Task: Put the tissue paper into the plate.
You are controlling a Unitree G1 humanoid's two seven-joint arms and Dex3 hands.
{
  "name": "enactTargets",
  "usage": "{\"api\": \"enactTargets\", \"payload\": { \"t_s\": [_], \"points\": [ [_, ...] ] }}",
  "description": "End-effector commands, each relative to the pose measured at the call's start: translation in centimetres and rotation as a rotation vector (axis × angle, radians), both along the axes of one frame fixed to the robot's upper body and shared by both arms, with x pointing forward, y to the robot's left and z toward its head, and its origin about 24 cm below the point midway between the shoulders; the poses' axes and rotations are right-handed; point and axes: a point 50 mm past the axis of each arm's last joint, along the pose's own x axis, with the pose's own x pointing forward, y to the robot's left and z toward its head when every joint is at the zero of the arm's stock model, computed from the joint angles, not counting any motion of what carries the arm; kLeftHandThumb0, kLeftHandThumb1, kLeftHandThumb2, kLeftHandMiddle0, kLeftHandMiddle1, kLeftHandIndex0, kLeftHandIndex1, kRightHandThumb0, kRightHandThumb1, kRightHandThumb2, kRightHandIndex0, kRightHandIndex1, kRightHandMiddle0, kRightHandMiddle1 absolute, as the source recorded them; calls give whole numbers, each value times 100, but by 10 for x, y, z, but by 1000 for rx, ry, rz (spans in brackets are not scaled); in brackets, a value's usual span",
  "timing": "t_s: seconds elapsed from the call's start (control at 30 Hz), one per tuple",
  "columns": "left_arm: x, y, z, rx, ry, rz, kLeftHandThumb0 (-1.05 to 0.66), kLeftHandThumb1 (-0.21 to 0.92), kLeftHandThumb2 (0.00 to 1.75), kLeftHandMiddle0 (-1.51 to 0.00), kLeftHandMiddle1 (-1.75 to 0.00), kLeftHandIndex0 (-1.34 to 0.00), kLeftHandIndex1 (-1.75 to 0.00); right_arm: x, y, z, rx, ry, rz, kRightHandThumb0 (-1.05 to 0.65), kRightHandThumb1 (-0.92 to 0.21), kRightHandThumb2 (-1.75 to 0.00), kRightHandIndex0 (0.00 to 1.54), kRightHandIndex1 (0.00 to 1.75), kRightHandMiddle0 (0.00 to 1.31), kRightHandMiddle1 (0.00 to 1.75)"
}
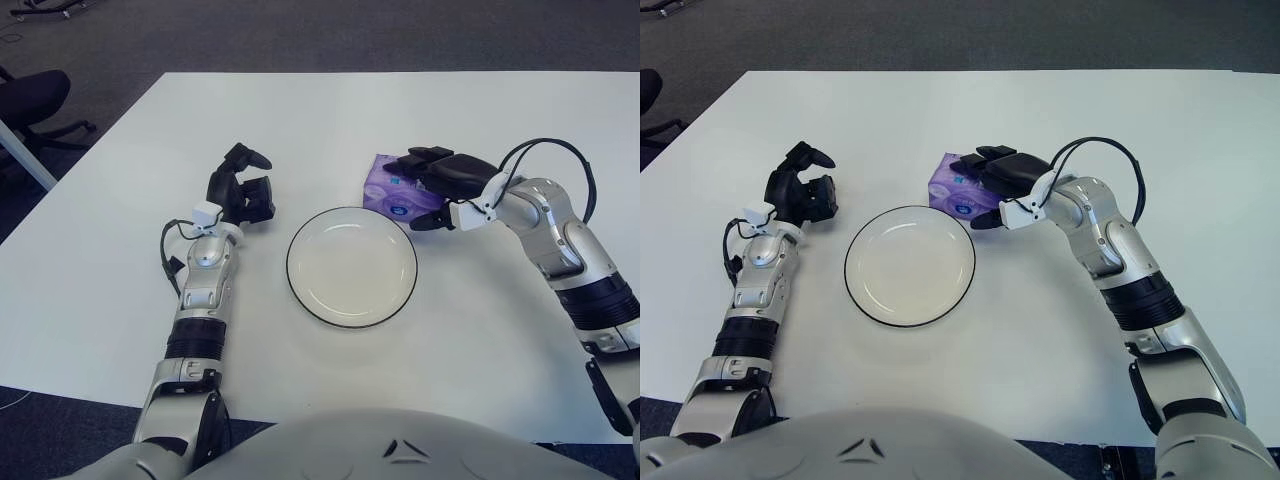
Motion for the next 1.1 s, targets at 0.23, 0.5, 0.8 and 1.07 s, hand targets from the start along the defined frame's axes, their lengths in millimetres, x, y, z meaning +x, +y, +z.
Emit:
{"api": "enactTargets", "payload": {
  "t_s": [0.23,0.5,0.8,1.07],
  "points": [
    [-46,-1,-77,-78,280,42,-47,35,128,-133,-175,-59,-175,0,-28,-44,-13,68,-151,-78,-79,-49,7,6,0,54],
    [-46,-1,-76,-77,275,42,-47,36,127,-134,-175,-58,-175,1,-34,-55,17,28,-208,-60,-59,-76,1,53,0,64],
    [-46,1,-76,-83,276,42,-46,37,126,-134,-175,-58,-175,0,-43,-64,46,-74,-242,-20,-26,-121,0,166,0,158],
    [-46,2,-76,-89,277,49,-46,37,125,-133,-175,-57,-175,0,-46,-74,92,-131,-235,36,-41,-118,44,174,45,174]
  ]
}}
